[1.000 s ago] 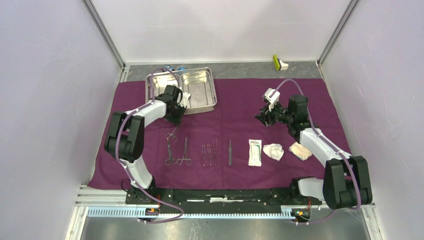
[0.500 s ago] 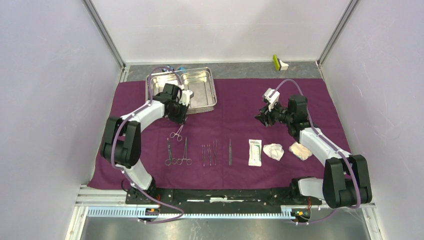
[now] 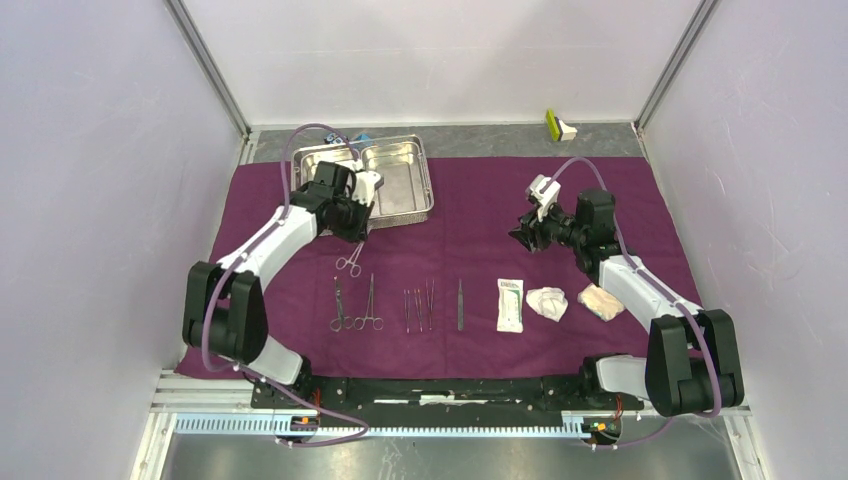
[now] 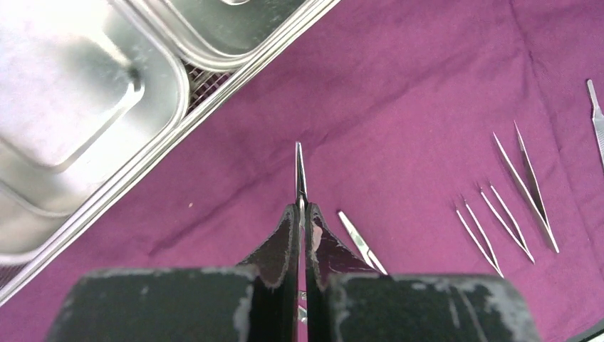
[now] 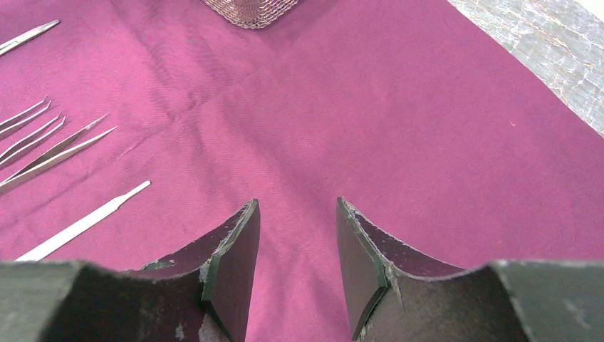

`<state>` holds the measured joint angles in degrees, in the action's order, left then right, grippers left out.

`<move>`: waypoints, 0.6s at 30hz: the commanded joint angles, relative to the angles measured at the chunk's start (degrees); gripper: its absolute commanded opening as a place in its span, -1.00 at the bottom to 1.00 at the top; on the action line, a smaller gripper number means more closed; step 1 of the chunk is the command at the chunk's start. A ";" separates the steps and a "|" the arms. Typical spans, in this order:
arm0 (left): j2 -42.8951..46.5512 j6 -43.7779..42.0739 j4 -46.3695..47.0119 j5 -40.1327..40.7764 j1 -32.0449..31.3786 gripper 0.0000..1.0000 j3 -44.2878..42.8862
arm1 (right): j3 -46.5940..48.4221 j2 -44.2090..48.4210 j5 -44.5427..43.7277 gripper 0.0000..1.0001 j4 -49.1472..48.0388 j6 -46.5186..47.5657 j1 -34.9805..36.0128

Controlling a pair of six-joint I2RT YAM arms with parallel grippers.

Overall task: Open and lay out the surgical kit
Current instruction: Place the medical item in the surgical kit.

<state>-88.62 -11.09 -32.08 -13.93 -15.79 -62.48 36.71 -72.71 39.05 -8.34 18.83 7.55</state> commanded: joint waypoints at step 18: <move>14.01 1.38 -14.04 13.49 9.09 -0.95 7.34 | -0.06 1.76 2.13 0.00 -3.26 -1.69 1.11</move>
<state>-76.23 -11.00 -43.66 -2.52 -7.11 -56.27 36.71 -72.03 40.14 -9.52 17.58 8.25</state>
